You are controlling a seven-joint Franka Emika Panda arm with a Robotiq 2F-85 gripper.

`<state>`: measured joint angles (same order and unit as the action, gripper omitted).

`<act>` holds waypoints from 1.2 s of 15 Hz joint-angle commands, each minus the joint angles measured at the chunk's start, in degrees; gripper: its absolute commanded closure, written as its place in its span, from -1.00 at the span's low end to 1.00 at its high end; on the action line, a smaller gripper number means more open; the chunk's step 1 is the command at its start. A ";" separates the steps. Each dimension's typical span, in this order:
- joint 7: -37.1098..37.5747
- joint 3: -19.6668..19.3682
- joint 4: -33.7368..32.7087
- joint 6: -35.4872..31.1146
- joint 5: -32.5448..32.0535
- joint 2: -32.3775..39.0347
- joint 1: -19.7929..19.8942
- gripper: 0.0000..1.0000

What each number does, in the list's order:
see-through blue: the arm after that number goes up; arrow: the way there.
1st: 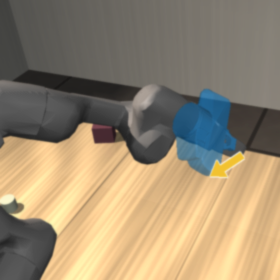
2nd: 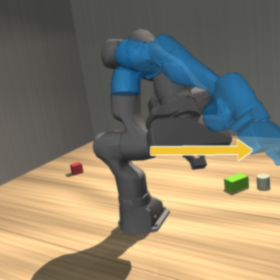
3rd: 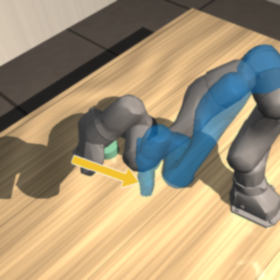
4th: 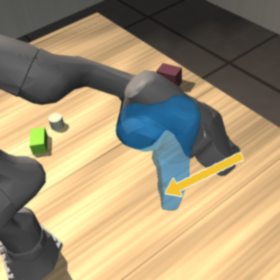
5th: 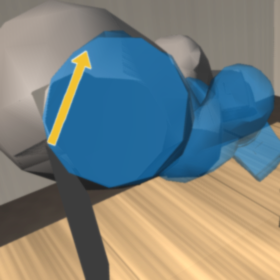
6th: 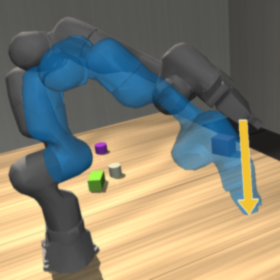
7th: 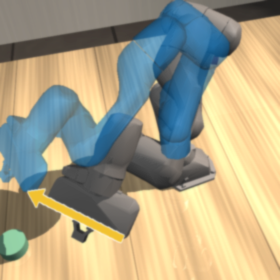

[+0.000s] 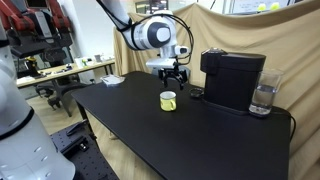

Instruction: Move the yellow mug forward

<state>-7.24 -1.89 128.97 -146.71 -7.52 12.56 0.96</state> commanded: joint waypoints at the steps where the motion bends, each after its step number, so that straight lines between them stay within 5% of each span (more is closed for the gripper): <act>1: -6.75 0.88 -5.01 3.18 -0.17 5.40 1.04 -1.00; 12: -15.53 2.32 -20.03 7.24 -3.90 18.74 0.72 -1.00; 13: -15.98 2.63 -20.94 7.27 -3.78 19.54 0.74 -0.50; 14: -16.44 2.96 -21.63 7.12 -3.55 20.13 0.81 -0.48; 18: -18.34 4.69 -22.64 7.03 -2.29 20.86 1.44 0.11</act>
<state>-23.98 1.10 108.59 -141.03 -10.17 32.44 1.19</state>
